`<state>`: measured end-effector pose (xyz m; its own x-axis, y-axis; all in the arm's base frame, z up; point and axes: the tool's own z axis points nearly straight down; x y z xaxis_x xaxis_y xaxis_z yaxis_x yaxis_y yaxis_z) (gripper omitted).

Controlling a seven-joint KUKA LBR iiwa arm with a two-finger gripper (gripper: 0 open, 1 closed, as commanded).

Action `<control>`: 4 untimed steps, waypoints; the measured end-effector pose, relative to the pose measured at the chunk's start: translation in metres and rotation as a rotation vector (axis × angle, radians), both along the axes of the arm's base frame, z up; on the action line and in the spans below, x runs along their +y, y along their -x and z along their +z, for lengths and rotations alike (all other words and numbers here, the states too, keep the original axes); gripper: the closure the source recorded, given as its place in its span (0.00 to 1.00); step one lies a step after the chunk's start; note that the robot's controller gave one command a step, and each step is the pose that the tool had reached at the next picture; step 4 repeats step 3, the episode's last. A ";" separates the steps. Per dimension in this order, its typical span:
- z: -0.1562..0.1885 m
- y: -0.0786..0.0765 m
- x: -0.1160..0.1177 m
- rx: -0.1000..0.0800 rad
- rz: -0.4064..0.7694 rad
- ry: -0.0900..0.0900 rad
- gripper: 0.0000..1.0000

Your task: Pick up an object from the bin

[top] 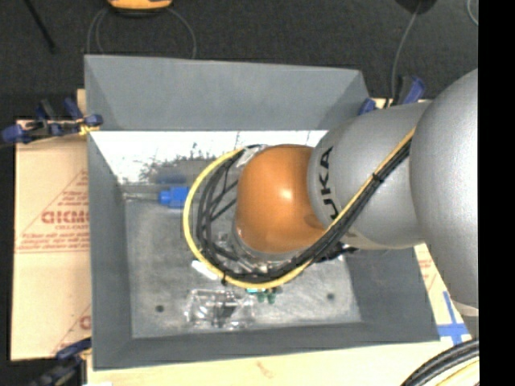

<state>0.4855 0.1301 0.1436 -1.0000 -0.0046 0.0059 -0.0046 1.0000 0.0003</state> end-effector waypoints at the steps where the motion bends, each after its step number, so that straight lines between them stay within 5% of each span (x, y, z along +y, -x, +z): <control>1: -0.062 0.007 0.000 -0.006 -0.133 -0.002 0.00; 2: -0.061 0.010 0.001 0.005 -0.133 -0.002 1.00; 3: 0.162 0.010 -0.016 -0.015 0.061 0.000 1.00; 4: 0.162 0.010 -0.016 -0.015 0.061 0.000 1.00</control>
Offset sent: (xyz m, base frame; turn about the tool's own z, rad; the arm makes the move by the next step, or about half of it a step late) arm -0.0099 -0.0007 -0.0678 0.1353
